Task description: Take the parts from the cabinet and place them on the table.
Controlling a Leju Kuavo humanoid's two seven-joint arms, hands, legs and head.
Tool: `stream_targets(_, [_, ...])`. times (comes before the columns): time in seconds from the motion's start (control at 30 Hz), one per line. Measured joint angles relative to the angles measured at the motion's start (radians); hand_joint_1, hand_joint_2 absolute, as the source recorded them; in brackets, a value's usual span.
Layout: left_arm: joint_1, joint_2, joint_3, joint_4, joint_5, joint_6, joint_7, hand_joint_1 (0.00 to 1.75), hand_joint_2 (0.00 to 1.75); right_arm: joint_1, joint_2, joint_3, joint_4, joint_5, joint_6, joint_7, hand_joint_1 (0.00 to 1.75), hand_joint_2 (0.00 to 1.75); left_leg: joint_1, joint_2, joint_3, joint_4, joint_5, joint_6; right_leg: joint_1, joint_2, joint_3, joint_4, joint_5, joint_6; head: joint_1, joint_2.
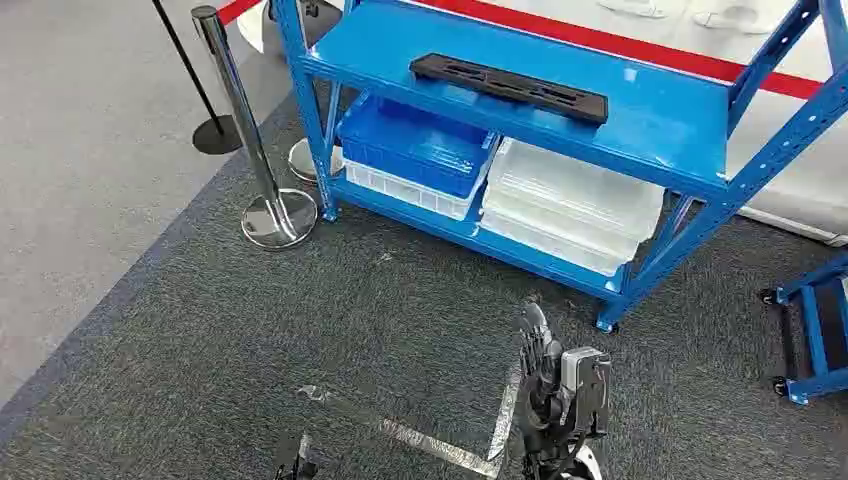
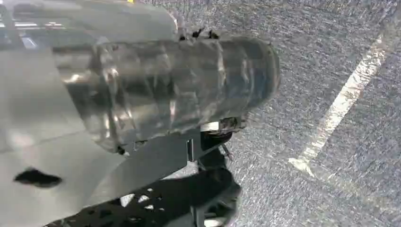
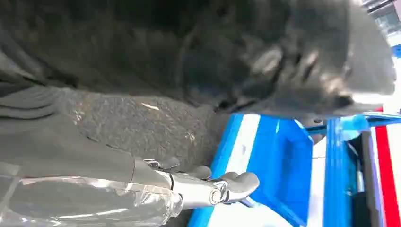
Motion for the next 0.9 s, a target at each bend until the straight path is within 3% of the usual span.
stream_targets(0.03, [0.001, 0.000, 0.000, 0.000, 0.000, 0.000, 0.000, 0.00, 0.00, 0.004, 0.000, 0.000, 0.000, -0.002, 0.000, 0.000, 0.00, 0.00, -0.001, 0.000, 0.001, 0.000, -0.001, 0.002, 0.000, 0.000, -0.022, 0.036, 0.000, 0.000, -0.001, 0.000])
stream_targets(0.07, [0.001, 0.000, 0.000, 0.000, 0.000, 0.000, 0.000, 0.00, 0.00, 0.007, 0.000, 0.000, -0.002, -0.002, 0.000, 0.000, 0.00, 0.00, -0.002, -0.002, 0.003, 0.000, -0.002, 0.003, 0.000, 0.000, -0.022, 0.022, 0.024, -0.002, 0.000, 0.000])
stream_targets(0.1, [0.001, 0.000, 0.000, 0.000, 0.000, 0.000, 0.000, 0.00, 0.00, 0.006, 0.000, 0.000, -0.004, -0.003, 0.001, 0.000, 0.00, 0.00, -0.003, -0.004, 0.006, 0.000, -0.004, 0.002, 0.000, 0.000, 0.000, -0.031, 0.065, -0.004, 0.000, 0.000])
stream_targets(0.17, [0.000, 0.000, 0.000, 0.000, 0.000, 0.000, 0.000, 0.00, 0.00, 0.006, 0.000, 0.000, -0.007, -0.005, 0.001, -0.001, 0.00, 0.00, -0.002, -0.009, 0.019, 0.000, -0.010, 0.000, 0.002, 0.002, 0.086, -0.216, 0.164, -0.016, 0.000, 0.000])
stream_targets(0.23, [-0.001, 0.000, -0.001, 0.000, 0.000, 0.000, 0.001, 0.00, 0.00, 0.005, -0.002, 0.000, -0.008, -0.007, 0.001, -0.001, 0.00, 0.00, -0.007, -0.011, 0.016, 0.003, -0.015, -0.008, 0.010, 0.006, 0.115, -0.280, 0.148, -0.023, -0.001, 0.000])
stream_targets(0.3, [-0.001, 0.000, -0.002, 0.000, 0.000, 0.000, 0.003, 0.00, 0.00, 0.007, -0.002, 0.000, -0.013, -0.009, 0.001, -0.001, 0.00, 0.00, -0.005, -0.010, 0.014, -0.003, -0.013, -0.015, 0.013, 0.007, 0.115, -0.277, 0.146, -0.025, -0.002, 0.000])
stream_targets(0.37, [0.000, 0.000, -0.003, 0.000, 0.000, 0.001, 0.004, 0.00, 0.00, 0.008, -0.002, 0.000, -0.016, -0.010, 0.000, -0.001, 0.00, 0.00, -0.004, -0.008, 0.012, 0.003, -0.026, -0.026, -0.002, 0.006, 0.131, -0.297, 0.153, -0.034, -0.003, 0.000])
stream_targets(0.4, [0.000, 0.000, -0.003, 0.000, 0.000, 0.001, 0.004, 0.00, 0.00, 0.007, -0.003, 0.000, -0.017, -0.009, -0.001, -0.002, 0.00, 0.00, -0.005, -0.006, 0.006, 0.032, -0.039, -0.031, 0.000, 0.006, 0.141, -0.304, 0.152, -0.036, -0.002, 0.000])
stream_targets(0.5, [0.000, 0.000, -0.005, 0.000, 0.000, 0.001, 0.004, 0.00, 0.00, 0.009, -0.003, 0.000, -0.019, -0.007, -0.014, -0.001, 0.00, 0.00, 0.002, -0.004, -0.111, 0.257, -0.126, -0.044, -0.001, -0.001, 0.153, -0.304, 0.141, -0.048, -0.003, 0.000])
stream_targets(0.53, [0.002, 0.000, -0.006, 0.000, 0.000, 0.001, 0.005, 0.00, 0.00, 0.010, -0.003, 0.000, -0.019, -0.006, -0.016, 0.000, 0.00, 0.00, 0.004, -0.003, -0.144, 0.305, -0.134, -0.047, -0.001, -0.001, 0.156, -0.303, 0.138, -0.048, -0.003, 0.000])
stream_targets(0.57, [0.004, 0.000, -0.006, 0.000, 0.000, 0.001, 0.005, 0.00, 0.00, 0.010, -0.003, 0.000, -0.019, -0.005, -0.017, 0.000, 0.00, 0.00, 0.007, -0.002, -0.154, 0.306, -0.113, -0.049, -0.002, 0.000, 0.162, -0.303, 0.133, -0.048, -0.004, 0.000])
stream_targets(0.6, [0.005, 0.000, -0.006, 0.000, 0.000, 0.001, 0.006, 0.00, 0.00, 0.010, -0.003, 0.000, -0.019, -0.004, -0.018, 0.000, 0.00, 0.00, 0.011, 0.000, -0.139, 0.259, -0.070, -0.052, -0.003, 0.002, 0.170, -0.303, 0.127, -0.046, -0.003, 0.000])
stream_targets(0.67, [0.003, 0.002, -0.007, 0.000, 0.000, 0.001, 0.006, 0.00, 0.00, 0.010, -0.003, 0.000, -0.019, -0.002, -0.019, 0.000, 0.00, 0.00, 0.014, 0.003, -0.064, 0.088, 0.032, -0.052, -0.007, 0.003, 0.190, -0.300, 0.109, -0.037, -0.003, 0.000])
stream_targets(0.7, [0.003, 0.002, -0.007, 0.000, 0.000, 0.001, 0.006, 0.00, 0.00, 0.010, -0.003, 0.000, -0.019, 0.000, -0.022, 0.001, 0.00, 0.00, 0.014, 0.007, -0.041, 0.041, 0.032, -0.050, -0.007, 0.003, 0.188, -0.298, 0.100, -0.029, -0.003, 0.000])
stream_targets(0.73, [0.000, 0.001, -0.008, 0.000, 0.000, 0.001, 0.006, 0.00, 0.00, 0.008, -0.003, 0.000, -0.020, 0.002, -0.029, 0.004, 0.00, 0.00, 0.011, 0.005, -0.020, 0.014, 0.021, -0.049, 0.004, 0.003, 0.183, -0.287, 0.091, -0.021, -0.006, 0.000])
stream_targets(0.77, [-0.002, 0.001, -0.009, 0.000, 0.000, 0.001, 0.007, 0.00, 0.00, 0.008, -0.003, 0.000, -0.021, 0.006, -0.035, 0.006, 0.00, 0.00, 0.009, 0.002, -0.026, 0.021, 0.011, -0.036, -0.002, 0.003, 0.182, -0.294, 0.092, -0.017, -0.004, 0.000])
stream_targets(0.87, [0.003, 0.002, -0.010, 0.001, 0.000, 0.002, 0.007, 0.00, 0.00, 0.006, -0.003, 0.000, -0.021, 0.021, -0.049, 0.011, 0.00, 0.00, 0.011, 0.000, -0.014, 0.003, 0.006, -0.021, -0.001, 0.002, 0.203, -0.298, 0.087, -0.005, -0.002, 0.000])
stream_targets(0.9, [0.004, 0.002, -0.010, 0.001, -0.001, 0.002, 0.007, 0.00, 0.00, 0.005, -0.003, 0.000, -0.021, 0.022, -0.051, 0.015, 0.00, 0.00, 0.012, -0.001, -0.002, -0.002, 0.004, -0.015, -0.004, 0.002, 0.190, -0.270, 0.075, -0.003, 0.000, 0.000])
